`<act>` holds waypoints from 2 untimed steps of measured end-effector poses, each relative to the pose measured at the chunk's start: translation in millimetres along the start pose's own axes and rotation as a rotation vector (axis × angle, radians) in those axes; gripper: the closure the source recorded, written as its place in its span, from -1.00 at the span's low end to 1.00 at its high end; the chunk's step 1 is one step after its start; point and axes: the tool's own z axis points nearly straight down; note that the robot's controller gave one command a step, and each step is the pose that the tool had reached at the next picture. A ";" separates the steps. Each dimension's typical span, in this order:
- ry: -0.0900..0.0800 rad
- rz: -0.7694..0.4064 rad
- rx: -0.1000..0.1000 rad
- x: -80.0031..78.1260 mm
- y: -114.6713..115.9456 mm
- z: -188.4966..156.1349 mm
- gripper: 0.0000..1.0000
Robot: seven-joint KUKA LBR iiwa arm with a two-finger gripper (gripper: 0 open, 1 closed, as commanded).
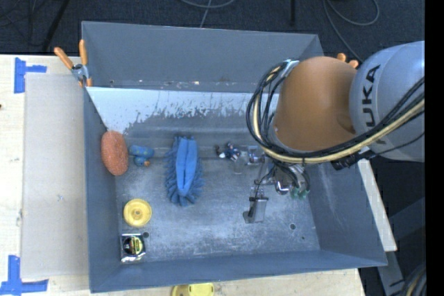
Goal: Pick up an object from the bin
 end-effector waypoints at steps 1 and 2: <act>-0.008 0.001 0.000 -1.7 -0.2 -4.2 -1.00; -0.017 -0.047 0.001 -19.9 21.3 36.1 -1.00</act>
Offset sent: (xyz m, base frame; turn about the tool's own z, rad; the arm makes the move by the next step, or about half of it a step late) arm 0.0305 0.0419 -0.0780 -0.0969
